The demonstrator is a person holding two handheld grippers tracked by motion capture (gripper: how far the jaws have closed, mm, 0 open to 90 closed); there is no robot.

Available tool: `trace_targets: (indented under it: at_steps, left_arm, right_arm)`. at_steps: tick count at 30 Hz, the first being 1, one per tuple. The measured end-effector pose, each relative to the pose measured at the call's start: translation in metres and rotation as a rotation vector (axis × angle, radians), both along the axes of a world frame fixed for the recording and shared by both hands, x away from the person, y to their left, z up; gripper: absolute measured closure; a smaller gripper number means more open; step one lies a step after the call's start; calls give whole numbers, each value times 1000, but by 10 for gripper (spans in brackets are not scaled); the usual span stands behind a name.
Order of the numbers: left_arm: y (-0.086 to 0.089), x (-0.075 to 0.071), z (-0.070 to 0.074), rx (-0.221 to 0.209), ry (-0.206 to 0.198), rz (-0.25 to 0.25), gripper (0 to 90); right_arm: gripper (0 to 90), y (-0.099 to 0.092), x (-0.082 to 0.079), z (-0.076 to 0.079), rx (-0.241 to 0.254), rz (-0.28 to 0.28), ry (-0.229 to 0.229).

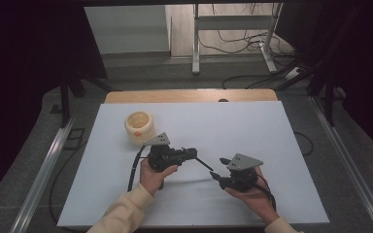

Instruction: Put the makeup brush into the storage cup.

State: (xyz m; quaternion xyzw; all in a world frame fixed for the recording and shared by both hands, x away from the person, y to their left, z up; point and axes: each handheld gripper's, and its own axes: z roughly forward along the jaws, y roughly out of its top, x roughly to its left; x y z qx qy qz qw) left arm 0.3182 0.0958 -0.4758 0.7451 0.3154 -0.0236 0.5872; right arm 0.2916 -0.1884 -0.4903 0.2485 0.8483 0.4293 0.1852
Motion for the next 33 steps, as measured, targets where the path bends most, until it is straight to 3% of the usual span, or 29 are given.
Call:
trace_targets:
  at_steps: [12, 27, 33]
  left_arm:
    - [8, -2, 5, 30, -19, 8, 827]
    - [14, -4, 8, 69, -39, 21, 826]
    - [19, -4, 10, 62, -41, 32, 827]
  right_arm:
    - [319, -14, -3, -4, 10, -36, 31]
    - [275, -46, -4, -4, 21, -113, 48]
    - [273, -55, -6, -5, 26, -133, 49]
